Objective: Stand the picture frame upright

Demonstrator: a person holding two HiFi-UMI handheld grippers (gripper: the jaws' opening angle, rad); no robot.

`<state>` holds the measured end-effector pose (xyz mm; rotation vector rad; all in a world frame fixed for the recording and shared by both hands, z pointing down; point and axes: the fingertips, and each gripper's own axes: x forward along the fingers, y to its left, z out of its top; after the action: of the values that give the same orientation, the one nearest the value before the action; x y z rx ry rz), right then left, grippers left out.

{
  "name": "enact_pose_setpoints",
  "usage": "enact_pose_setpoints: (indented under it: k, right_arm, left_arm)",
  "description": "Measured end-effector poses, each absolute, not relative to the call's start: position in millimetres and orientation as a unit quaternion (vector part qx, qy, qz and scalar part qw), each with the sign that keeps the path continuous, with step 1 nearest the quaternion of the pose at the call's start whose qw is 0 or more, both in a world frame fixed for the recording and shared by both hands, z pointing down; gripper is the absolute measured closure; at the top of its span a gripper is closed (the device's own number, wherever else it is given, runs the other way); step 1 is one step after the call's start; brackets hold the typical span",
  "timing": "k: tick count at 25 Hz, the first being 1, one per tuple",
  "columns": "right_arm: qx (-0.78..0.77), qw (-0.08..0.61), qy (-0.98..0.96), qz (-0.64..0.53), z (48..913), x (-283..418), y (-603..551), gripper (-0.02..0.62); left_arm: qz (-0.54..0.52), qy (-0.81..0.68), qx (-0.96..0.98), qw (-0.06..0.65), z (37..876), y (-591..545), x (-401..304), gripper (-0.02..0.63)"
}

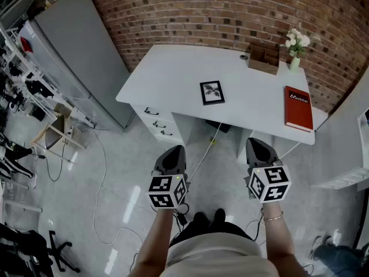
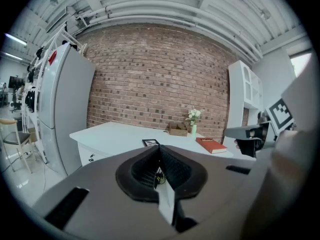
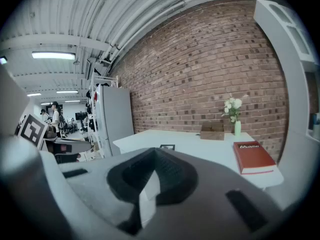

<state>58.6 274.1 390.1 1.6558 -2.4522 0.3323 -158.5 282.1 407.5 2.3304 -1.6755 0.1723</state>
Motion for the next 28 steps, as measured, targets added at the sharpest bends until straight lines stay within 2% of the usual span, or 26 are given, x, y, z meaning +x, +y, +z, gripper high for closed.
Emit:
enact_pose_setpoints:
  k: [14,18,21,28]
  right_arm:
    - [0.515,0.049,-0.844,0.139,389,71,270,0.592]
    - [0.520,0.033,-0.841,0.147,382,79,263,0.586]
    - [0.524,0.026,-0.837,0.154,380,84,255,0.549]
    - [0.514,0.028,-0.838,0.180,394,78,224,0.492]
  left_arm:
    - [0.056,-0.607,0.781,0.137,405,284,-135,0.612]
    - [0.049,-0.610,0.778,0.141,401,279,-130,0.572]
    - [0.050,-0.610,0.778,0.143,401,273,-127,0.531]
    - [0.056,-0.605,0.780,0.150,414,244,-126,0.515]
